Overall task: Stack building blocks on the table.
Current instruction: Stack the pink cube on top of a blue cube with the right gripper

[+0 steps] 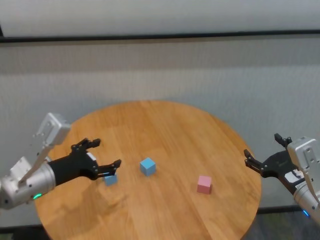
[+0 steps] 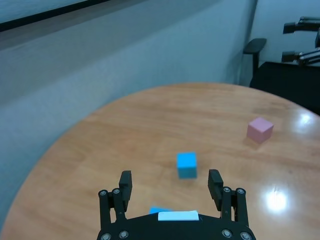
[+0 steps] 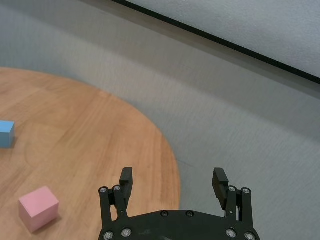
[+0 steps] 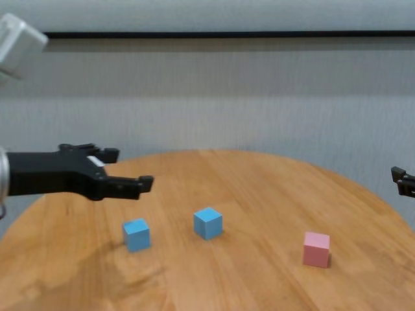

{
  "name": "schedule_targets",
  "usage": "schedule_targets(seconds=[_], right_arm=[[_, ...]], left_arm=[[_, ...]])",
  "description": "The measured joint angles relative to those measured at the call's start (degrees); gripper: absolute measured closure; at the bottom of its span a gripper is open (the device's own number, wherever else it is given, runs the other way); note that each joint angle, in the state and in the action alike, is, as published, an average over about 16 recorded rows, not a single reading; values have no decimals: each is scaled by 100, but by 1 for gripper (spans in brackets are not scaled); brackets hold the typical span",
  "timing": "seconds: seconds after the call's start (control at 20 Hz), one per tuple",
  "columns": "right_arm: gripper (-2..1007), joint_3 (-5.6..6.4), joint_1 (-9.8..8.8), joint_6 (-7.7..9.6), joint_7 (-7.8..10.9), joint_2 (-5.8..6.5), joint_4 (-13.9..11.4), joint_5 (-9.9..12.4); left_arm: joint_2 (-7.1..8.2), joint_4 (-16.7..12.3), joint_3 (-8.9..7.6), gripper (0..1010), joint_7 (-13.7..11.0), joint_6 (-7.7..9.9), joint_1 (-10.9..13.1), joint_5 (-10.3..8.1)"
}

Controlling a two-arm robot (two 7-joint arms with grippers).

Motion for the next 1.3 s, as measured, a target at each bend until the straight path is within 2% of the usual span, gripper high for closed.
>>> schedule_targets(seconds=[0.2, 0.45, 0.7, 0.95, 1.1, 1.3], right_arm=[[0, 5, 32, -21, 125, 16, -7, 20], [0, 4, 185, -60, 545, 34, 12, 136], [0, -61, 472, -98, 1230, -36, 150, 337], [0, -147, 825, -80, 2030, -214, 438, 644], [0, -189, 996, -18, 2424, -340, 647, 826], [0, -209, 1138, 96, 2846, -455, 874, 1036]], left_arm=[[120, -97, -67, 11, 11, -47, 114, -70], [156, -118, -87, 11, 18, -78, 152, -85], [131, -89, -75, 11, 7, -72, 128, -79], [112, -65, -64, 11, 0, -64, 106, -72], [105, -56, -60, 11, -3, -60, 98, -70], [98, -47, -56, 11, -5, -57, 90, -67]])
